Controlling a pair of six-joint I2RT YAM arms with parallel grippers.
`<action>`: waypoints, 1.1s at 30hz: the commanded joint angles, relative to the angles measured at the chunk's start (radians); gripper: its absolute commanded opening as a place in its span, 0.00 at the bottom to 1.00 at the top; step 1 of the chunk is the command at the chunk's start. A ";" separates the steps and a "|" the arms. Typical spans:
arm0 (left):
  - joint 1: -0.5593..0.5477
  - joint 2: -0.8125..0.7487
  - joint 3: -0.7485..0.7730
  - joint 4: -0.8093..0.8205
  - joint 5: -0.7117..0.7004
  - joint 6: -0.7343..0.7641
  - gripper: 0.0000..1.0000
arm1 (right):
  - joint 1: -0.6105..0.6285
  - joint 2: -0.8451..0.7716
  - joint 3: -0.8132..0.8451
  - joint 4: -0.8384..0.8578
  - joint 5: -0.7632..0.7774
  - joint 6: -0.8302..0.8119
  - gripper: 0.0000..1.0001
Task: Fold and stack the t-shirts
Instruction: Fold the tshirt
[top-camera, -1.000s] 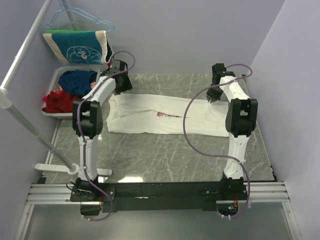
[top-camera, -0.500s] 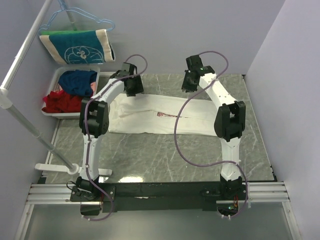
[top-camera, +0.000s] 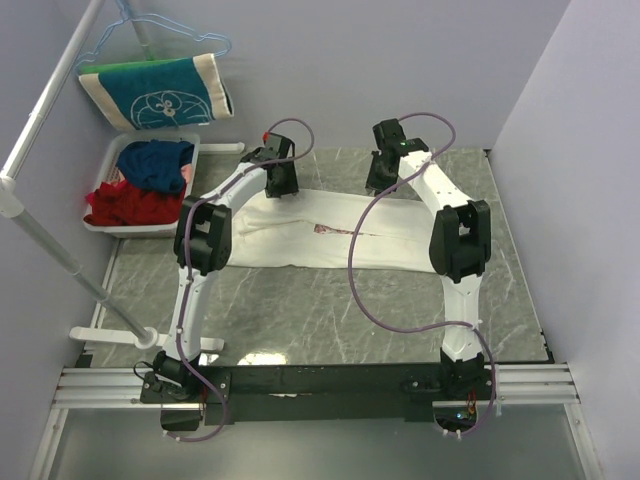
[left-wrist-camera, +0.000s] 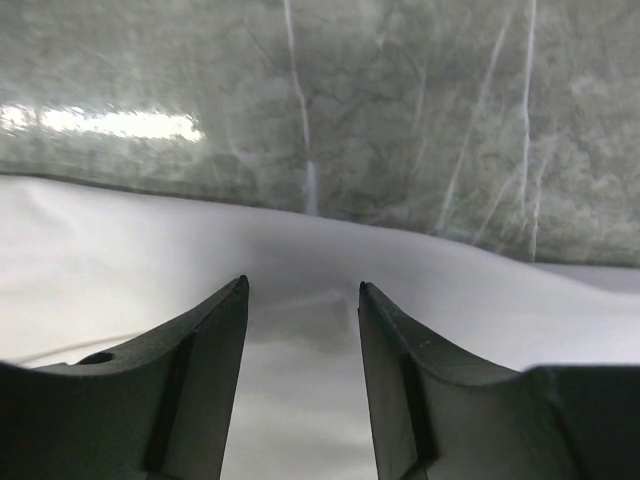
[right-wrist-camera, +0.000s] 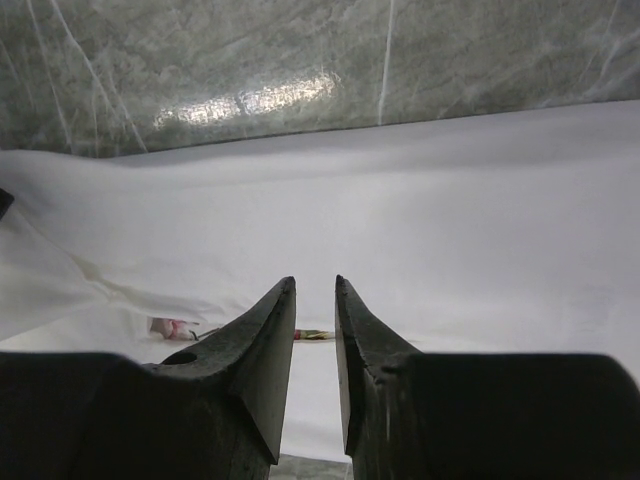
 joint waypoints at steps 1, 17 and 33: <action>0.001 0.013 0.055 0.004 -0.081 0.011 0.50 | -0.004 -0.020 0.000 0.000 0.008 0.006 0.30; -0.007 -0.008 0.035 0.001 -0.050 0.028 0.45 | -0.004 -0.009 -0.006 -0.014 0.018 0.023 0.30; -0.030 -0.059 0.015 0.010 -0.002 0.034 0.45 | -0.006 -0.005 -0.020 -0.020 0.013 0.034 0.31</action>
